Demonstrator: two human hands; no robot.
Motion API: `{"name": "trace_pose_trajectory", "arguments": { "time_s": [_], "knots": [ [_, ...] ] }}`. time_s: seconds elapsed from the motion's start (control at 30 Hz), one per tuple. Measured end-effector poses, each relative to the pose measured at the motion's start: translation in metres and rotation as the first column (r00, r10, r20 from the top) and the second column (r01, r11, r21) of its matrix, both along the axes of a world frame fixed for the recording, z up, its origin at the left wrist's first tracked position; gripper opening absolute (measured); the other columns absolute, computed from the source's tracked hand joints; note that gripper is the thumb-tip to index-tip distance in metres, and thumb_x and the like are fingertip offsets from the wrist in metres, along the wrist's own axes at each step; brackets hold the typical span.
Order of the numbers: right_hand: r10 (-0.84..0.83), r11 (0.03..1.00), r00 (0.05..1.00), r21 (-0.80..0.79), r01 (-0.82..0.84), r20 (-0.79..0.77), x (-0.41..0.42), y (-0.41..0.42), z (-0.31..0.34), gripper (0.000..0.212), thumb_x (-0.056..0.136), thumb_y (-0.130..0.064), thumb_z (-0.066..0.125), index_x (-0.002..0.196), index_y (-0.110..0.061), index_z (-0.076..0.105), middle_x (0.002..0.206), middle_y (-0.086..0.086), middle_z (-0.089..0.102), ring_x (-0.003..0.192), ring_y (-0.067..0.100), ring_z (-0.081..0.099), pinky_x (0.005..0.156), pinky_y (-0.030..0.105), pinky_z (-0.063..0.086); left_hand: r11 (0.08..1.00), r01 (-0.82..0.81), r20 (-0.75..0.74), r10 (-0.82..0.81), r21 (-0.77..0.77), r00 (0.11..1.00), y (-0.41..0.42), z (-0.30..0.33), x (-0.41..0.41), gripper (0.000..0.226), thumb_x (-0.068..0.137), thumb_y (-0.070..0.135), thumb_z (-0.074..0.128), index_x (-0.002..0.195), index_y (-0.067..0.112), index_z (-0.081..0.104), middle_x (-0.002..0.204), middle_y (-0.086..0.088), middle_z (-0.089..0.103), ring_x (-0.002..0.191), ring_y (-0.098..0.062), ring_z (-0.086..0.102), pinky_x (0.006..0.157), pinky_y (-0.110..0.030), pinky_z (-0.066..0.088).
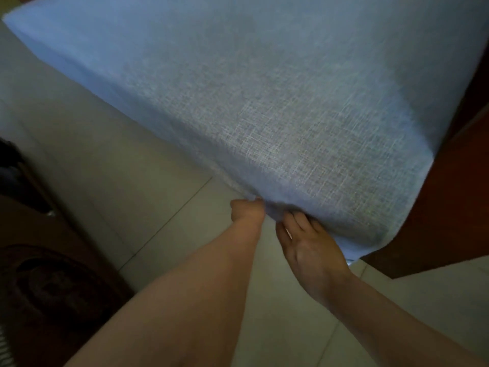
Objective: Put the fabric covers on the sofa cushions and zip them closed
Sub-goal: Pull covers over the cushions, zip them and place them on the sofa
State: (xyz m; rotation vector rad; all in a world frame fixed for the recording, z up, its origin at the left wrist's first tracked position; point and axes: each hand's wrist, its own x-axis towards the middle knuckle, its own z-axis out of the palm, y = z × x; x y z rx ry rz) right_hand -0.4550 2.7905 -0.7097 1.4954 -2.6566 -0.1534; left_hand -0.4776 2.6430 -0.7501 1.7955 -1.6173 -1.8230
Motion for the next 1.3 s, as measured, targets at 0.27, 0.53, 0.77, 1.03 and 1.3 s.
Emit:
{"name": "trace_pose_trajectory", "arguments": {
  "time_s": [0.27,0.53,0.77,1.03,1.3],
  "knots": [
    [-0.266,0.924,0.944,-0.227,0.307,0.194,-0.008,0.042,0.104,0.046,0.078,-0.004,0.056,0.124,0.001,0.056,0.130,0.026,0.050,0.119,0.042,0.045,0.098,0.047,0.037,0.651,0.258,0.251,-0.107,-0.714,0.962,0.027,0.135,0.031,0.054,0.089,0.024,0.058,0.138,0.014,0.037,0.145,-0.010,0.034,0.131,-0.028,0.035,0.105,-0.043,0.028],
    [-0.441,0.892,0.841,0.047,0.450,0.314,-0.058,0.026,0.108,0.072,0.094,-0.044,0.045,0.150,-0.012,0.015,0.156,0.021,0.003,0.144,0.038,0.004,0.115,0.044,0.015,0.109,0.786,0.551,-0.655,-0.608,0.517,0.039,0.140,-0.016,0.060,0.096,0.040,0.039,0.148,0.038,0.009,0.157,0.010,-0.011,0.144,-0.019,-0.013,0.115,-0.048,0.003],
    [-0.485,0.850,0.802,-0.029,0.526,0.348,-0.093,-0.060,0.096,0.078,0.086,-0.058,0.011,0.148,-0.013,0.026,0.155,0.021,0.013,0.142,0.041,0.010,0.111,0.058,0.007,0.181,0.790,0.579,-0.589,-0.585,0.564,-0.056,0.133,-0.035,0.065,0.091,0.059,0.032,0.146,0.045,0.000,0.156,0.015,-0.015,0.143,-0.011,-0.014,0.113,-0.053,-0.001],
    [-0.220,0.975,0.917,0.047,0.217,0.333,-0.105,-0.138,0.101,0.066,0.083,-0.050,0.035,0.143,-0.023,0.035,0.150,0.014,0.033,0.136,0.039,0.023,0.105,0.054,0.016,0.381,0.833,0.651,-0.522,-0.400,0.551,-0.168,0.151,-0.036,0.074,0.090,0.063,0.030,0.146,0.038,-0.012,0.154,0.004,-0.027,0.142,-0.020,-0.020,0.113,-0.053,0.002],
    [-0.517,0.820,0.755,-0.022,0.572,0.404,-0.201,-0.178,0.127,0.064,0.093,-0.042,0.034,0.148,-0.010,0.026,0.154,0.022,0.017,0.141,0.040,0.020,0.110,0.055,0.019,0.152,0.867,0.679,-0.564,-0.475,0.471,-0.191,0.173,-0.119,0.069,0.095,0.054,0.027,0.149,0.031,-0.010,0.155,0.004,-0.023,0.143,-0.022,-0.018,0.113,-0.053,-0.004]
  ]
}}
